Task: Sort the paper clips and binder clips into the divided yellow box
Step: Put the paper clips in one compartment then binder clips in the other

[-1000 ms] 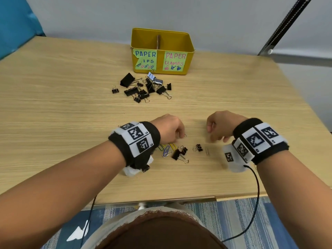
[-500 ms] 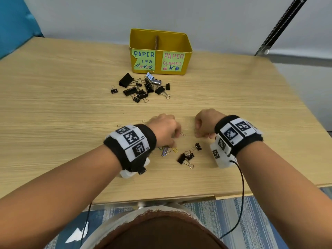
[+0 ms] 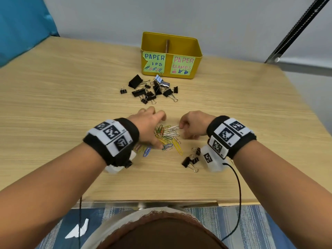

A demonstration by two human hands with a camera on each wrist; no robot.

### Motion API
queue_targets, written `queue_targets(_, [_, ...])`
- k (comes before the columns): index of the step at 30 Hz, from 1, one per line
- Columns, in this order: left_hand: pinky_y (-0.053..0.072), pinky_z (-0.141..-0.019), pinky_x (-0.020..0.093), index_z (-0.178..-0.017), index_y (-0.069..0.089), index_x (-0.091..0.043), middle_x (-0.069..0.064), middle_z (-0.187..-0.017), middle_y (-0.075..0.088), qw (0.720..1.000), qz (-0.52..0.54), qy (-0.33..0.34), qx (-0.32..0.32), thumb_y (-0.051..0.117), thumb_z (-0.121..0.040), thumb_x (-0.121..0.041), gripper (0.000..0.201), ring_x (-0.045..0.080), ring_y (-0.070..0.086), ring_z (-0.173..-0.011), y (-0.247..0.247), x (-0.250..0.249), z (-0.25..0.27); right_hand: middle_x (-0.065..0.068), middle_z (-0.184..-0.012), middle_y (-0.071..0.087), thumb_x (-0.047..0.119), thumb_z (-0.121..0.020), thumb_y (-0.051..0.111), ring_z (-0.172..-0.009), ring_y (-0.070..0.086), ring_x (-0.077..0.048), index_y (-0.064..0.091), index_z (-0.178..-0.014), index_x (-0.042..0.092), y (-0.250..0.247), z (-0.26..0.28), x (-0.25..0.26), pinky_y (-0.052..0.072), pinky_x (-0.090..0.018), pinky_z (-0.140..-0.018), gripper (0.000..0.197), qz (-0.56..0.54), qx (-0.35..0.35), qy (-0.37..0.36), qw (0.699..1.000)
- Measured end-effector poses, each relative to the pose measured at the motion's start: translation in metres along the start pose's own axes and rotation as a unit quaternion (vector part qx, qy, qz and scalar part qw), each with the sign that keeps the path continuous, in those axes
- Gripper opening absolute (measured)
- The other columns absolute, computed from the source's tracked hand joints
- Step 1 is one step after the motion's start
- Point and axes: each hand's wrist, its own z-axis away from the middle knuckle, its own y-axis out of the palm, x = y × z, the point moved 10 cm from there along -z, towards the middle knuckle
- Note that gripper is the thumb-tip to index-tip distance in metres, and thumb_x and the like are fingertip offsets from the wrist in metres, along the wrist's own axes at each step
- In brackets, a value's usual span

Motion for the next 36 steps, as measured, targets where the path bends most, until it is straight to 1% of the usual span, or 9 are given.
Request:
queue_targets(3, [0.047, -0.099, 0.044, -0.134, 0.022, -0.041, -0.001, -0.134, 0.031, 0.996, -0.014, -0.065, 0.055, 0.084, -0.051, -0.043, 0.104, 0.021, 0.041, -0.120, 0.006, 0.037, 0.016, -0.005, -0.131, 0.045, 0.044, -0.065, 0.078, -0.116, 0.051, -0.024, 0.036, -0.139, 0.017, 0.014, 0.002, 0.013, 0.046, -0.038, -0.098, 0.089, 0.101, 0.029, -0.020, 0.994])
queue_targets(5, [0.050, -0.095, 0.042, -0.137, 0.019, -0.039, 0.002, -0.134, 0.031, 0.991, -0.049, -0.101, 0.076, 0.086, -0.049, -0.043, 0.111, 0.023, 0.048, -0.115, 0.012, 0.048, 0.021, -0.007, -0.135, 0.038, 0.044, -0.060, 0.081, -0.118, 0.051, -0.027, 0.030, -0.140, 0.017, 0.022, 0.000, 0.025, 0.048, -0.043, -0.099, 0.099, 0.114, 0.028, -0.026, 0.993])
queue_targets(9, [0.050, -0.084, 0.031, -0.134, 0.032, -0.014, 0.011, -0.129, 0.038, 0.992, -0.036, -0.103, 0.069, 0.082, -0.064, -0.022, 0.087, 0.028, 0.055, -0.107, 0.022, 0.030, 0.014, -0.012, -0.129, 0.046, 0.029, -0.067, 0.081, -0.113, 0.054, -0.028, 0.038, -0.132, 0.007, 0.025, -0.006, 0.055, 0.049, -0.035, -0.093, 0.081, 0.134, 0.003, -0.061, 0.989])
queue_targets(13, [0.048, -0.076, 0.028, -0.128, 0.040, -0.006, 0.014, -0.122, 0.047, 0.997, -0.008, -0.078, 0.027, 0.070, -0.074, -0.003, 0.061, 0.026, 0.057, -0.098, 0.013, 0.017, -0.001, -0.011, -0.122, 0.057, 0.022, -0.074, 0.076, -0.108, 0.055, -0.025, 0.047, -0.125, 0.005, 0.015, -0.014, 0.065, 0.046, -0.032, -0.087, 0.061, 0.121, -0.009, -0.080, 0.989])
queue_targets(15, [0.047, -0.077, 0.028, -0.131, 0.039, -0.009, 0.012, -0.122, 0.049, 0.996, 0.024, -0.081, 0.018, 0.073, -0.073, -0.007, 0.067, 0.022, 0.054, -0.096, 0.005, 0.024, -0.002, -0.006, -0.113, 0.058, 0.024, -0.071, 0.078, -0.096, 0.054, -0.021, 0.046, -0.124, 0.010, 0.007, -0.015, 0.053, 0.045, -0.030, -0.080, 0.064, 0.067, -0.001, -0.060, 0.996])
queue_targets(18, [0.047, -0.092, 0.036, -0.139, 0.027, -0.023, 0.007, -0.130, 0.037, 0.994, 0.054, -0.083, 0.039, 0.084, -0.060, -0.028, 0.098, 0.024, 0.048, -0.113, 0.007, 0.033, 0.001, -0.004, -0.113, 0.055, 0.033, -0.064, 0.082, -0.088, 0.055, -0.018, 0.037, -0.129, 0.016, 0.007, -0.013, 0.030, 0.049, -0.032, -0.080, 0.081, 0.061, 0.037, -0.033, 0.997])
queue_targets(22, [0.043, -0.102, 0.045, -0.147, 0.006, -0.033, 0.006, -0.134, 0.026, 0.996, -0.033, -0.062, 0.056, 0.087, -0.049, -0.041, 0.128, 0.027, 0.031, -0.128, 0.018, 0.019, 0.000, -0.007, -0.134, 0.042, 0.044, -0.055, 0.084, -0.121, 0.049, -0.027, 0.019, -0.146, 0.024, 0.018, -0.014, 0.032, 0.046, -0.044, -0.099, 0.113, 0.152, 0.049, -0.041, 0.986])
queue_targets(27, [0.048, -0.097, 0.041, -0.136, 0.035, -0.012, 0.011, -0.127, 0.037, 0.997, 0.004, -0.071, 0.023, 0.082, -0.064, -0.029, 0.088, 0.028, 0.047, -0.116, 0.013, 0.012, -0.013, -0.011, -0.125, 0.047, 0.041, -0.059, 0.083, -0.113, 0.053, -0.026, 0.035, -0.135, 0.011, 0.017, -0.021, 0.059, 0.049, -0.039, -0.095, 0.094, 0.148, -0.009, -0.093, 0.985])
queue_targets(36, [0.047, -0.089, 0.031, -0.124, 0.050, -0.001, 0.018, -0.124, 0.054, 0.999, -0.006, -0.046, -0.019, 0.057, -0.087, -0.006, 0.037, 0.029, 0.056, -0.111, 0.010, 0.008, -0.023, -0.012, -0.119, 0.063, 0.023, -0.081, 0.068, -0.110, 0.059, -0.026, 0.056, -0.122, 0.004, 0.010, -0.031, 0.073, 0.046, -0.032, -0.091, 0.046, 0.175, -0.022, -0.134, 0.975])
